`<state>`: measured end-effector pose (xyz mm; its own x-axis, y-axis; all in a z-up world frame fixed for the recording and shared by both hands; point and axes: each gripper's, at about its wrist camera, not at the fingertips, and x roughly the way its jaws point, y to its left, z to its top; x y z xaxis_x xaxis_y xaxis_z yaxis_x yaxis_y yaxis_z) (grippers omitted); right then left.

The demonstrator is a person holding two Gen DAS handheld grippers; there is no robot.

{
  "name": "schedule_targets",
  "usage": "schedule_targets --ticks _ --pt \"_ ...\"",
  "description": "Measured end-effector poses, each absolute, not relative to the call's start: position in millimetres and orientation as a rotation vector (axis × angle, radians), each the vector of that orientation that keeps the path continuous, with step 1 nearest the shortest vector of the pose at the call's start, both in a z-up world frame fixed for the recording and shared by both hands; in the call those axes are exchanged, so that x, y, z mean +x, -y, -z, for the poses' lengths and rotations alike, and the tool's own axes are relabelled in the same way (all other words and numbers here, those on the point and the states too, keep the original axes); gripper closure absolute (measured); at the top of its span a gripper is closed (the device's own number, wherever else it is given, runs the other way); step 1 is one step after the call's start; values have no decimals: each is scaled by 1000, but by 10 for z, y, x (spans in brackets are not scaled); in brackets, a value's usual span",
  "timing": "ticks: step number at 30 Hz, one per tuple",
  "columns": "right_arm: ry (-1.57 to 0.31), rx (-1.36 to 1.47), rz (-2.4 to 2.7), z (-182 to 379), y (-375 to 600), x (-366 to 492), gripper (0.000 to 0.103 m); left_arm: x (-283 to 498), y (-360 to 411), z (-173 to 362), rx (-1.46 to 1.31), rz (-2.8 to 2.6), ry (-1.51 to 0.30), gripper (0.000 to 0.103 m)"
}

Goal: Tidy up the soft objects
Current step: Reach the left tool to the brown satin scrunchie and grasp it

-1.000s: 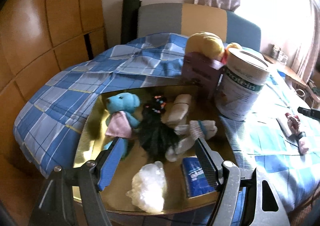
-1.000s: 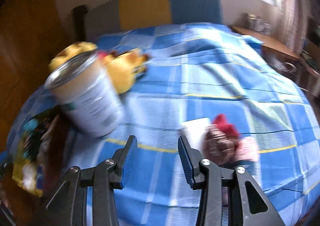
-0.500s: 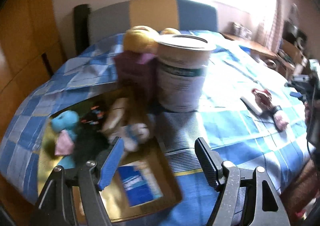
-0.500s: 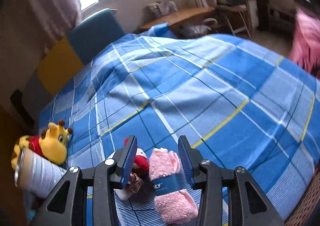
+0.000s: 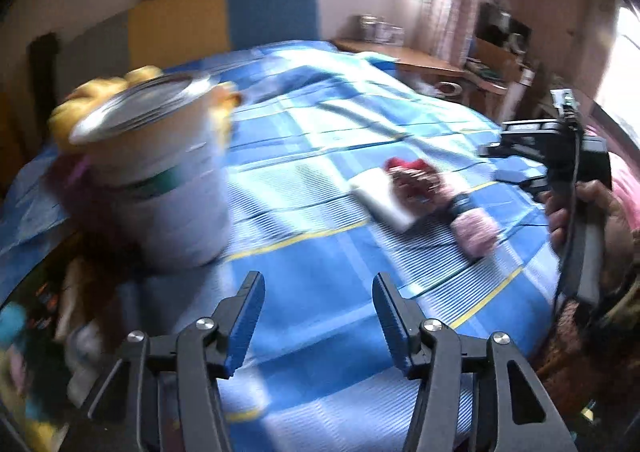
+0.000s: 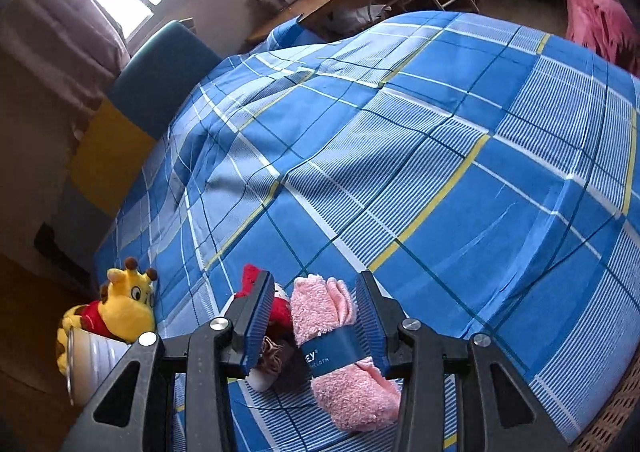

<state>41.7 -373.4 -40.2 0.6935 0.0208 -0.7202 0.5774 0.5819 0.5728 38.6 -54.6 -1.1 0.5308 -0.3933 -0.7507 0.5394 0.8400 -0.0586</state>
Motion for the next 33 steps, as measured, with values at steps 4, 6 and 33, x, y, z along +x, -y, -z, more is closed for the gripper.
schedule_targets --ticks 4,6,33 --pt "-746 914 343 390 3727 422 60 649 940 73 142 644 -918 46" --pt "-744 921 332 390 3730 425 60 736 1132 76 121 674 -938 46" --pt "-751 957 266 443 3717 472 60 1160 1522 440 43 685 -978 92"
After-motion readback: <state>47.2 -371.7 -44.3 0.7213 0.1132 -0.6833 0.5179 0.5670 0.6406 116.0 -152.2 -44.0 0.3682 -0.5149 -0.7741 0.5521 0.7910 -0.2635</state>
